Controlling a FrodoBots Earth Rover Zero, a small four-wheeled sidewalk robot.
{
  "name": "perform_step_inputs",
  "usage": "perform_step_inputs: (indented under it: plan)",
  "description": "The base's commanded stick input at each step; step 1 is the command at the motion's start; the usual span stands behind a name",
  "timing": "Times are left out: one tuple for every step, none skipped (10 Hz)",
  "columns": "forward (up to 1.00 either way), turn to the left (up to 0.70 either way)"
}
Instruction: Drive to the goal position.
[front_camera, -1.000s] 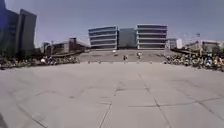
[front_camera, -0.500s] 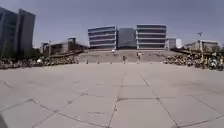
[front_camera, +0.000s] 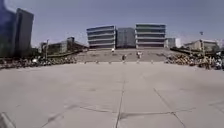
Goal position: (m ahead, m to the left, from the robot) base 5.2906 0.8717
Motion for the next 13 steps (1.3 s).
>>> perform_step_inputs:
  plan:
    - [1.0,-0.08]
    - [1.0,-0.02]
    - [1.0,0.0]
    - [1.0,0.0]
    - [1.0,0.0]
    - [1.0,0.0]
    - [1.0,0.0]
    - [1.0,0.0]
    - [1.0,0.0]
    - [1.0,0.0]
    - [1.0,0.0]
    - [1.0,0.0]
    - [1.0,0.0]
